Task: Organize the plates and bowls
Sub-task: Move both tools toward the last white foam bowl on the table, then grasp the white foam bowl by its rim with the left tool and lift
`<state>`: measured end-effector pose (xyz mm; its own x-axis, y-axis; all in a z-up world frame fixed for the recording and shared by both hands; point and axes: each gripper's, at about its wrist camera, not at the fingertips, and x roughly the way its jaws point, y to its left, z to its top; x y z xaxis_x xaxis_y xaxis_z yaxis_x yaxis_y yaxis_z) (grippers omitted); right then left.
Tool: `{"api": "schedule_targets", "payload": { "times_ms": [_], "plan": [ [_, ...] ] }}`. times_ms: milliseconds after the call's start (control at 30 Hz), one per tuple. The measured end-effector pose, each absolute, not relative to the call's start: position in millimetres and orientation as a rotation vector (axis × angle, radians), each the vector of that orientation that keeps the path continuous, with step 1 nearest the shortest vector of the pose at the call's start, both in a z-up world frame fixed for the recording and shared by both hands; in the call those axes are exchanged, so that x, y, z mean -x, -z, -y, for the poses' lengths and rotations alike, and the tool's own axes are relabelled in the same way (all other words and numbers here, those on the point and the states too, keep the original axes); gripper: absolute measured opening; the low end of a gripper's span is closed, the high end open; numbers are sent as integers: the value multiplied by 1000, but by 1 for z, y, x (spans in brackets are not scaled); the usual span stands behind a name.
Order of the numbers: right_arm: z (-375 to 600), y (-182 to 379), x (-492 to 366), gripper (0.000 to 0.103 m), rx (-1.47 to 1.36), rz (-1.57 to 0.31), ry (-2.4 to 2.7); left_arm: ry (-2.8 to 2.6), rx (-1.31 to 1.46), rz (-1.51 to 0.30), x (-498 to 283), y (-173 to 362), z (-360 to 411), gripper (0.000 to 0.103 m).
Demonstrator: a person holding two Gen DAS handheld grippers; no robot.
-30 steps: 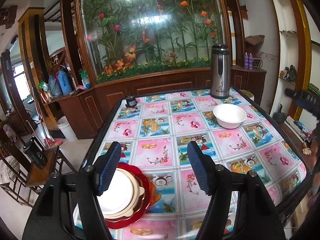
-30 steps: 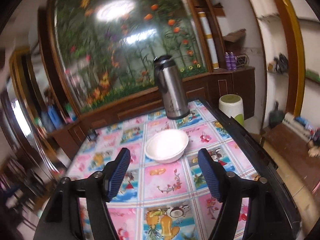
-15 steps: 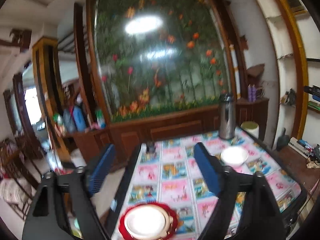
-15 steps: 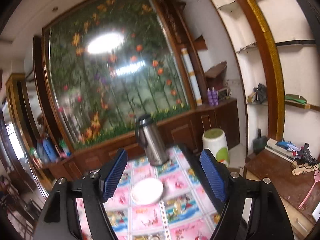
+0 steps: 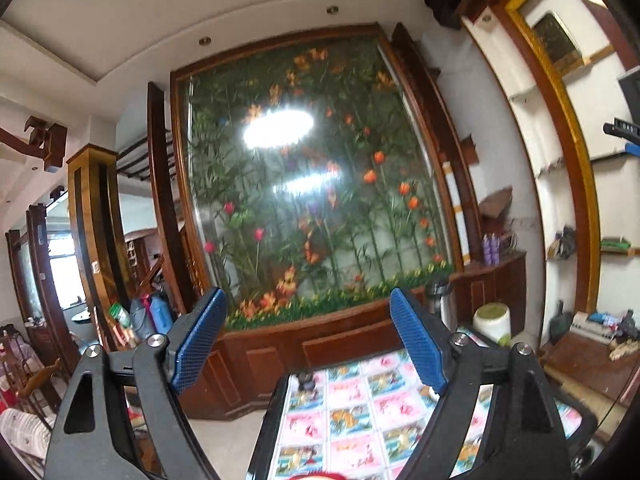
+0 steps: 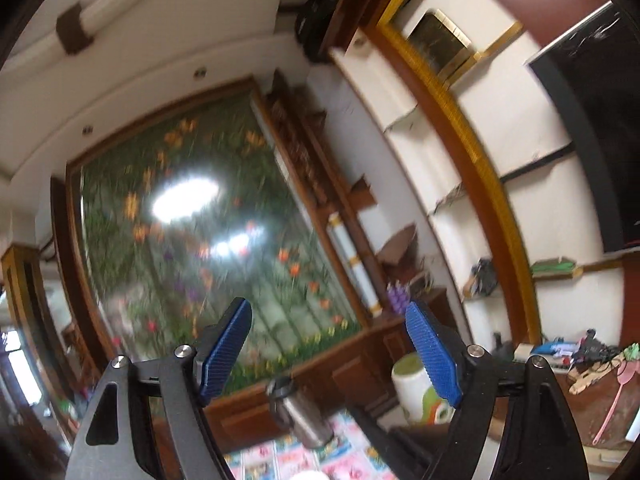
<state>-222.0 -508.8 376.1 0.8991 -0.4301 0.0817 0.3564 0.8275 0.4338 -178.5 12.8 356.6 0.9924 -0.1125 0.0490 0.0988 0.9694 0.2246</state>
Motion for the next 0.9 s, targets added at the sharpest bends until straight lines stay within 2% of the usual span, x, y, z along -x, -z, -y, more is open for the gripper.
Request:
{"api": "schedule_targets", "payload": {
  "times_ms": [100, 167, 233, 300, 400, 500, 667, 767, 900],
  "plan": [
    [512, -391, 238, 86, -418, 223, 443, 121, -185, 134, 188, -372, -13, 92],
    [509, -392, 234, 89, -402, 209, 431, 136, -157, 169, 189, -370, -8, 103],
    [500, -380, 209, 91, -372, 127, 391, 174, -134, 171, 175, -358, 2, 103],
    [490, -359, 173, 91, -347, 17, 325, 241, -125, 77, 144, -334, 25, 103],
    [470, -300, 90, 91, -357, -221, 188, 330, -117, -144, 86, -285, 68, 103],
    [454, -208, -7, 91, -410, -487, 32, 372, -92, -394, -1, -208, 109, 103],
    [442, -66, -123, 89, -530, -808, -43, 229, -119, -677, -126, -84, 161, 103],
    [445, -13, -159, 89, -512, -884, -5, 168, -85, -812, -177, -25, 174, 103],
    [453, 33, -186, 90, -519, -891, 50, 142, 23, -899, -231, 22, 182, 103]
  ]
}}
